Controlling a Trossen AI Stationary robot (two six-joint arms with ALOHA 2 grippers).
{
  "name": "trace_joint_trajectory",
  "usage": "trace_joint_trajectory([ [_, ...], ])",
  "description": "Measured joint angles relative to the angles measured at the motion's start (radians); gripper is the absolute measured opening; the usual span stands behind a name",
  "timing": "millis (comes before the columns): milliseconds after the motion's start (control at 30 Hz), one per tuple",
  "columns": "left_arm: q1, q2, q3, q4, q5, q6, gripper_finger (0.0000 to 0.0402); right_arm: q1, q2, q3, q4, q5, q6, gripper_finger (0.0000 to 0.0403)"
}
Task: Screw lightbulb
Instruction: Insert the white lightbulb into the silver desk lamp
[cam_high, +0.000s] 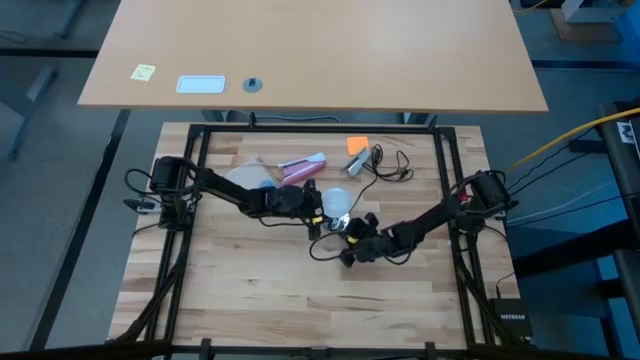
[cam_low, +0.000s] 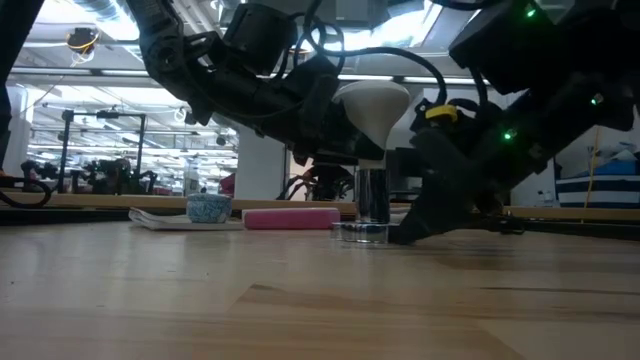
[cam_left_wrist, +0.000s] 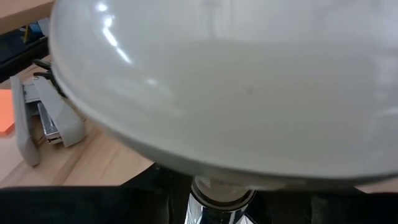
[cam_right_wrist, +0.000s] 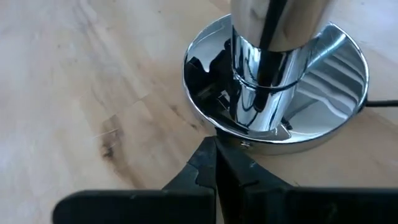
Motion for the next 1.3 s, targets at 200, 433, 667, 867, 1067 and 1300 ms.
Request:
trace_joint_trajectory([
  [200, -0.004, -0.001, 0.001, -0.021, -0.010, -0.001, 0.0150, -0.002, 0.000, -0.001, -0.027, 0.054, 0.077, 0.0001],
  [433, -0.011, -0.001, 0.000, -0.024, -0.011, 0.012, 0.0150, -0.002, 0.000, -0.002, -0.047, 0.085, 0.109, 0.0001],
  [667, -0.012, -0.001, -0.001, -0.024, -0.006, 0.012, 0.0150, -0.002, 0.002, -0.005, -0.072, 0.167, 0.152, 0.0001],
  [867, -0.014, -0.001, -0.002, -0.027, 0.005, 0.012, 0.0150, -0.013, 0.003, -0.007, -0.077, 0.198, 0.152, 0.0001],
  [1067, -0.018, 0.000, -0.001, -0.023, 0.027, 0.008, 0.0150, -0.067, 0.003, -0.006, -0.058, 0.240, 0.148, 0.0001],
  [1300, -0.018, 0.001, 0.000, -0.016, 0.036, 0.005, 0.0150, -0.114, -0.016, -0.004, -0.038, 0.212, 0.039, 0.0001],
])
